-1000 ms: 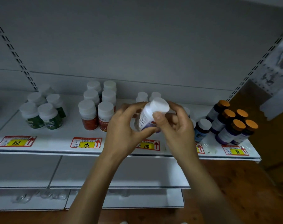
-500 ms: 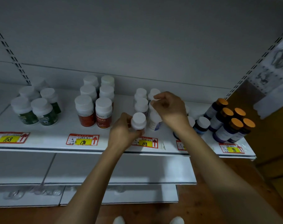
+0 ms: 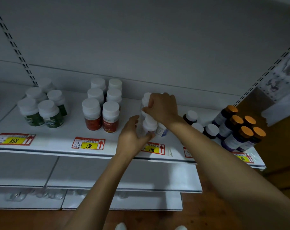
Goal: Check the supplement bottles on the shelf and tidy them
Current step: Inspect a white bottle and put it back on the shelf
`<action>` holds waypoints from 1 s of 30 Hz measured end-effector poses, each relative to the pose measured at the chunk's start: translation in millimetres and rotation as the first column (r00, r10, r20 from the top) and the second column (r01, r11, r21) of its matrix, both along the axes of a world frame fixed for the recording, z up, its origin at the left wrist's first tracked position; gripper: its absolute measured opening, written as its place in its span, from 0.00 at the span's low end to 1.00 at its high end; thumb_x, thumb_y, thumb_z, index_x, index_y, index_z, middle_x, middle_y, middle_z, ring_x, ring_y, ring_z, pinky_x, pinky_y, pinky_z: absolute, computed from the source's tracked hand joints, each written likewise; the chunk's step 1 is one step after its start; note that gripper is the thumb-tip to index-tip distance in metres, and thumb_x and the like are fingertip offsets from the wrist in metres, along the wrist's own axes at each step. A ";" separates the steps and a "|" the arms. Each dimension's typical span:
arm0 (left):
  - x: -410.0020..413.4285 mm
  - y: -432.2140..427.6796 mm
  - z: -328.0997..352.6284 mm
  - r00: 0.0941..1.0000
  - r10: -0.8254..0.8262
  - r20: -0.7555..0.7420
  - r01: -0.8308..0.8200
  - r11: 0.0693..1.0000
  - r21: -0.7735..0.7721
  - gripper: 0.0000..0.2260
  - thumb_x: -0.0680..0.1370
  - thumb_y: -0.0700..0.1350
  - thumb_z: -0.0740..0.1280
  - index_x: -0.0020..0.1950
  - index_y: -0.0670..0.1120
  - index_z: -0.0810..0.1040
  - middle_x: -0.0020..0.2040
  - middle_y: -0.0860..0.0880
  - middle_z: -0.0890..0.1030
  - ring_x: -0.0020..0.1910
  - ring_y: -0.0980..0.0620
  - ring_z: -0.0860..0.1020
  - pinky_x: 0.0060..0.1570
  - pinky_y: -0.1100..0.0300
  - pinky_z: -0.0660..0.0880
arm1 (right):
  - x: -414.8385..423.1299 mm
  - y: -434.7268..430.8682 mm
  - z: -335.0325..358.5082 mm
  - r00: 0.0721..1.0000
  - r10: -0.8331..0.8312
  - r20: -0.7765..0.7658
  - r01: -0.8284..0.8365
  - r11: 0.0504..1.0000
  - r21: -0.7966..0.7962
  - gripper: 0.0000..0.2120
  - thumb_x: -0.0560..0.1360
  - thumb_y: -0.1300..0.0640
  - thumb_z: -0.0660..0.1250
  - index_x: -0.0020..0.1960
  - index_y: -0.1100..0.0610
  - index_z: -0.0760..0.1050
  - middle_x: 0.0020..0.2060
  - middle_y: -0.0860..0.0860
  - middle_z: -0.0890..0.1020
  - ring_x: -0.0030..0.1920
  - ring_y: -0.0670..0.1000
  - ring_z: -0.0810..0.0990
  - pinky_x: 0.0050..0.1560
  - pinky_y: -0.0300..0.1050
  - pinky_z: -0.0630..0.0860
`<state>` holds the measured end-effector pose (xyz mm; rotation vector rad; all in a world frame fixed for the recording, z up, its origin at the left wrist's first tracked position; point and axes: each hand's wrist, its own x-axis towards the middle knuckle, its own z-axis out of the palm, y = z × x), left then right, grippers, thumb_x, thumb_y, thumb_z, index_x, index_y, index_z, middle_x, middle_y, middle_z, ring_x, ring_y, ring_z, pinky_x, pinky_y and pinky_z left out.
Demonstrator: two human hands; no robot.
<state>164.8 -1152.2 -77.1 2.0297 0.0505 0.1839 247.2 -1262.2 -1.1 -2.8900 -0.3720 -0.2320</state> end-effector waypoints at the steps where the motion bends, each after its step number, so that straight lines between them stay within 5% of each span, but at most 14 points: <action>1: -2.2 1.5 3.3 0.999 0.024 0.039 -0.023 0.999 -0.023 0.34 0.70 0.51 0.76 0.71 0.45 0.66 0.66 0.46 0.75 0.62 0.47 0.75 0.55 0.61 0.71 | -2.4 -0.5 3.6 1.000 0.001 0.017 -0.002 0.999 0.040 0.13 0.75 0.44 0.67 0.44 0.55 0.75 0.45 0.52 0.82 0.53 0.55 0.76 0.53 0.46 0.62; 8: -14.1 8.4 44.5 0.952 0.124 0.280 -0.114 0.992 -0.053 0.32 0.73 0.52 0.71 0.72 0.43 0.65 0.68 0.48 0.73 0.66 0.53 0.71 0.62 0.66 0.67 | -50.3 -8.3 60.3 0.965 0.077 0.251 -0.169 0.914 0.370 0.09 0.72 0.47 0.72 0.49 0.51 0.81 0.45 0.47 0.83 0.50 0.49 0.76 0.47 0.43 0.70; 11: -27.1 7.9 64.2 0.944 0.080 0.321 -0.067 0.996 -0.050 0.24 0.73 0.54 0.70 0.64 0.45 0.73 0.58 0.53 0.80 0.56 0.58 0.78 0.55 0.62 0.75 | -70.0 -8.6 73.2 0.965 0.052 0.257 -0.214 0.724 0.656 0.03 0.72 0.53 0.73 0.43 0.52 0.82 0.39 0.43 0.83 0.42 0.42 0.79 0.44 0.34 0.72; 14: -47.2 6.6 80.1 0.968 0.017 0.250 0.029 0.984 -0.178 0.17 0.73 0.54 0.71 0.56 0.46 0.78 0.49 0.55 0.84 0.48 0.59 0.81 0.48 0.65 0.76 | -81.5 -12.0 76.0 0.994 0.071 0.088 -0.112 0.494 0.862 0.09 0.76 0.54 0.69 0.39 0.55 0.81 0.33 0.43 0.82 0.36 0.40 0.79 0.39 0.33 0.73; 16: -57.0 2.3 90.0 0.992 -0.062 0.109 0.105 0.881 -0.462 0.13 0.73 0.52 0.72 0.51 0.45 0.80 0.45 0.50 0.85 0.44 0.53 0.83 0.47 0.61 0.78 | -87.3 -16.3 73.2 0.982 0.149 -0.112 0.060 0.314 0.948 0.12 0.79 0.50 0.64 0.43 0.53 0.83 0.39 0.47 0.85 0.42 0.46 0.83 0.43 0.40 0.77; 18: -62.2 -3.3 96.9 0.982 -0.179 -0.054 0.078 0.653 -0.753 0.14 0.71 0.53 0.70 0.49 0.45 0.80 0.42 0.45 0.85 0.41 0.49 0.84 0.47 0.56 0.80 | -92.7 -21.7 67.0 0.953 0.216 -0.214 0.169 0.207 0.964 0.15 0.80 0.48 0.61 0.45 0.51 0.84 0.45 0.51 0.86 0.48 0.52 0.84 0.48 0.45 0.77; 20: -66.5 -8.0 99.1 0.953 -0.284 -0.107 0.048 0.488 -0.872 0.18 0.69 0.56 0.66 0.52 0.45 0.78 0.41 0.42 0.85 0.37 0.49 0.84 0.42 0.57 0.81 | -99.2 -25.1 61.5 0.944 0.243 -0.224 0.195 0.141 0.971 0.13 0.80 0.50 0.61 0.47 0.52 0.83 0.46 0.52 0.86 0.48 0.52 0.83 0.49 0.47 0.76; 26: -77.1 -17.3 95.9 0.894 -0.432 -0.120 0.049 0.360 -0.932 0.29 0.70 0.59 0.58 0.61 0.40 0.75 0.38 0.40 0.83 0.29 0.50 0.80 0.37 0.61 0.80 | -115.5 -35.3 56.6 0.966 0.223 -0.134 0.080 0.233 0.969 0.05 0.76 0.55 0.68 0.50 0.50 0.81 0.44 0.48 0.84 0.47 0.47 0.82 0.46 0.43 0.76; 30: -78.8 -24.0 94.9 0.898 -0.424 -0.119 0.004 0.278 -0.960 0.28 0.70 0.59 0.63 0.63 0.41 0.75 0.42 0.40 0.84 0.34 0.50 0.83 0.38 0.60 0.81 | -122.9 -39.4 59.6 0.971 0.216 -0.100 0.045 0.246 0.968 0.13 0.75 0.60 0.68 0.58 0.50 0.77 0.50 0.48 0.83 0.48 0.45 0.83 0.47 0.39 0.78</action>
